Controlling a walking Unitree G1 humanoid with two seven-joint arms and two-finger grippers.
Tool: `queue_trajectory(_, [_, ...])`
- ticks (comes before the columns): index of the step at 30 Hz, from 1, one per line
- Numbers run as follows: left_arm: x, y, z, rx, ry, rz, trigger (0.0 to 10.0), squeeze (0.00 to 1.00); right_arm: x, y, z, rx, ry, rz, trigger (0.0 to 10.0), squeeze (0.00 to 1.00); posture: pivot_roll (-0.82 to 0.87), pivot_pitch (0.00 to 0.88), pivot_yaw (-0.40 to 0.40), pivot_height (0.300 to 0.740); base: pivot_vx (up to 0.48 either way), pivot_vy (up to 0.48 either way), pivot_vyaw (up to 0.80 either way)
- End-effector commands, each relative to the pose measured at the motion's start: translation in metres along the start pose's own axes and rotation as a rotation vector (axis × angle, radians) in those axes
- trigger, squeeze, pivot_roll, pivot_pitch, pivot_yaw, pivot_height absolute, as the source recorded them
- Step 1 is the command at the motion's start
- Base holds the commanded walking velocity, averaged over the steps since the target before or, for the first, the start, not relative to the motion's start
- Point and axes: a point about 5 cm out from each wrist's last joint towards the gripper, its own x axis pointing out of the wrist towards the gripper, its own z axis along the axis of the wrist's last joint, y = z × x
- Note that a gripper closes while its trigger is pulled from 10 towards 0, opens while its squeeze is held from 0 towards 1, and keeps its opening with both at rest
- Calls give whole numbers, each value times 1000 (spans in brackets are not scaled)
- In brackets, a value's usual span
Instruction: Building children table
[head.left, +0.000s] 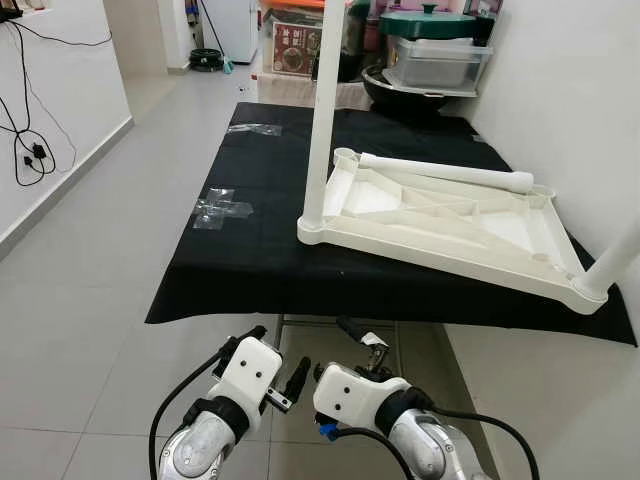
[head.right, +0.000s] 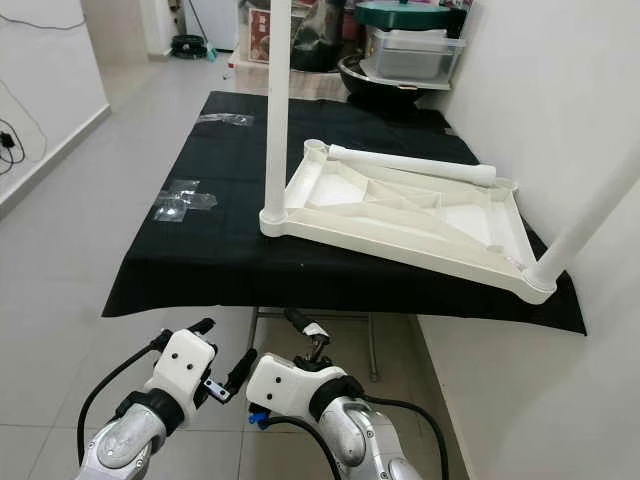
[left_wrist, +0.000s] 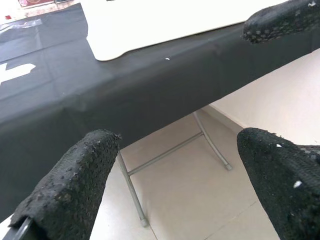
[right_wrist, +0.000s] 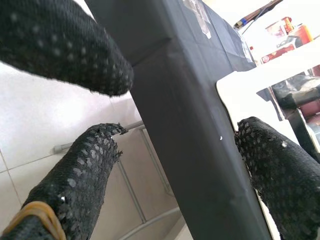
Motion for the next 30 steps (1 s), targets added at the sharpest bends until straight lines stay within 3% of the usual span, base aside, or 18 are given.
queue_trajectory(1, [-2, 0, 5, 0, -34, 16, 10000, 0, -1, 0, 3, 5, -14, 6, 10000, 0, 50, 0, -102, 740, 0, 0, 0])
queue_trajectory(14, [-4, 6, 6, 0, -45, 63, 10000, 0, -1, -1, 2, -16, -11, -7, 10000, 0, 57, 0, -102, 740, 0, 0, 0])
queue_trajectory(15, [-5, 8, 6, 0, -46, 81, 10000, 0, -1, -6, 0, -9, 24, -46, 10000, 0, 67, 0, -100, 740, 0, 0, 0])
queue_trajectory(16, [-5, 11, 7, 4, -45, 109, 10000, 0, 0, -19, -7, 73, 87, -145, 10000, 0, 64, 0, -97, 740, 0, 0, 0])
queue_trajectory(18, [-6, 11, 7, 5, -45, 115, 10000, 0, 0, -22, -9, 96, 101, -168, 10000, 0, 64, 0, -97, 740, 0, 0, 0])
queue_trajectory(20, [-6, 13, 7, -1, -44, 124, 10000, 0, 3, -40, -12, 185, 120, -258, 10000, 0, 59, 0, -91, 740, 0, 0, 0])
queue_trajectory(21, [-6, 12, 7, -4, -45, 127, 10000, 0, 5, -48, -15, 276, 138, -299, 10000, 0, 53, 0, -84, 740, 0, 0, 0])
queue_trajectory(22, [-6, 12, 7, -4, -45, 127, 10000, 0, 5, -48, -15, 276, 138, -299, 10000, 0, 53, 0, -84, 740, 0, 0, 0])
queue_trajectory(23, [-6, 11, 9, -1, -49, 124, 10000, 0, 7, -55, -21, 442, 168, -346, 10000, 0, 52, 0, -82, 740, 0, 0, 0])
queue_trajectory(24, [-6, 11, 9, -1, -49, 124, 10000, 0, 7, -55, -21, 442, 168, -346, 10000, 0, 52, 0, -82, 740, 0, 0, 0])
queue_trajectory(25, [-5, 9, 10, 6, -54, 113, 10000, 0, 10, -53, -25, 616, 189, -362, 10000, 0, 53, 0, -81, 740, 0, 0, 0])
queue_trajectory(27, [-5, 8, 10, 4, -54, 106, 10000, 0, 13, -46, -21, 808, 138, -328, 10000, 0, 51, 0, -74, 740, 0, 0, 0])
queue_trajectory(30, [-5, 7, 9, 2, -54, 105, 10000, 0, 14, -44, -20, 861, 113, -316, 10000, 0, 49, 0, -71, 740, 0, 0, 0])
